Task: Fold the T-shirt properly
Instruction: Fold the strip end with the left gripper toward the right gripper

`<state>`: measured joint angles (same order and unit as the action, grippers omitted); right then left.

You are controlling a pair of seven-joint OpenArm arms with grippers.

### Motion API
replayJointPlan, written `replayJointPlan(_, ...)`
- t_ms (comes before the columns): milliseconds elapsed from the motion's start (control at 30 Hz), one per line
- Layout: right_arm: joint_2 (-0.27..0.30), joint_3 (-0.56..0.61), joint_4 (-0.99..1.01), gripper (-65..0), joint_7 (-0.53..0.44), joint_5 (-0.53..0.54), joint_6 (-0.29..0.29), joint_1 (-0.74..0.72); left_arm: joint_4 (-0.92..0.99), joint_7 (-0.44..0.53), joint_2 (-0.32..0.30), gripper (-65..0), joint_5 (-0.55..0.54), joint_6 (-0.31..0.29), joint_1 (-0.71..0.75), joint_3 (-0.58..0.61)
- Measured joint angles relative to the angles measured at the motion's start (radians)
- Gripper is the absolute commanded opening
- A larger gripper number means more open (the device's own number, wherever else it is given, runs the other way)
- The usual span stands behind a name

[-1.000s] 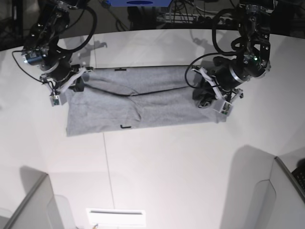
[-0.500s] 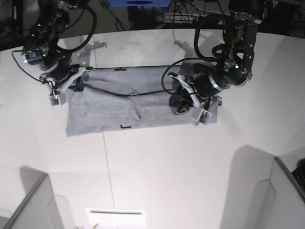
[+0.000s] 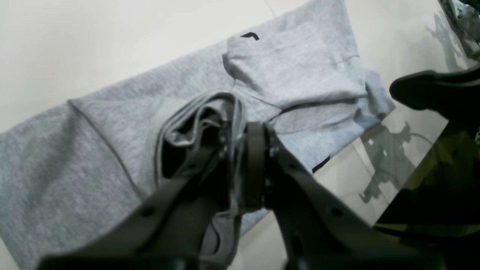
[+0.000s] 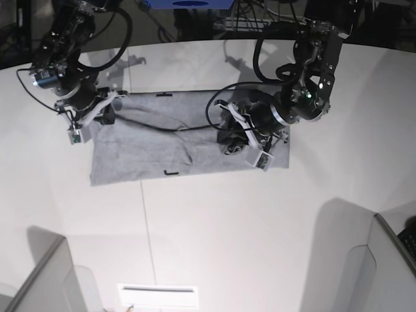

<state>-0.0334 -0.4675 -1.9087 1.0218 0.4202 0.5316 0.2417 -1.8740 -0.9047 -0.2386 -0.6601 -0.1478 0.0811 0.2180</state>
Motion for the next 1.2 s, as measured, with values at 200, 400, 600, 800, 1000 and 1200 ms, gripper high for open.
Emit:
replayJointPlan(200,0.0,0.0,0.0,-65.0,0.0,0.003,0.0,0.0,0.074,-0.003,0.02,-65.0,0.0,0.002,-0.013,0.002)
replayJointPlan(400,0.0,0.0,0.0,-65.0,0.0,0.003,0.0,0.0,0.075,0.0,0.037,-65.0,0.0,0.002,-0.017,0.0)
replayJointPlan(600,0.0,0.0,0.0,-65.0,0.0,0.003,0.0,0.0,0.113,0.002,0.054,-43.1,0.0,0.002,-0.04,0.001)
replayJointPlan(800,0.0,0.0,0.0,-65.0,0.0,0.003,0.0,0.0,0.188,0.0,0.098,-27.2,0.004,0.004,-0.079,0.043)
replayJointPlan(1000,0.0,0.0,0.0,-65.0,0.0,0.003,0.0,0.0,0.285,0.002,0.137,-26.7,-0.002,0.0,-0.166,0.214)
replayJointPlan(1200,0.0,0.0,0.0,-65.0,0.0,0.003,0.0,0.003,0.172,0.003,0.15,-26.8,0.0,0.005,-0.164,0.207)
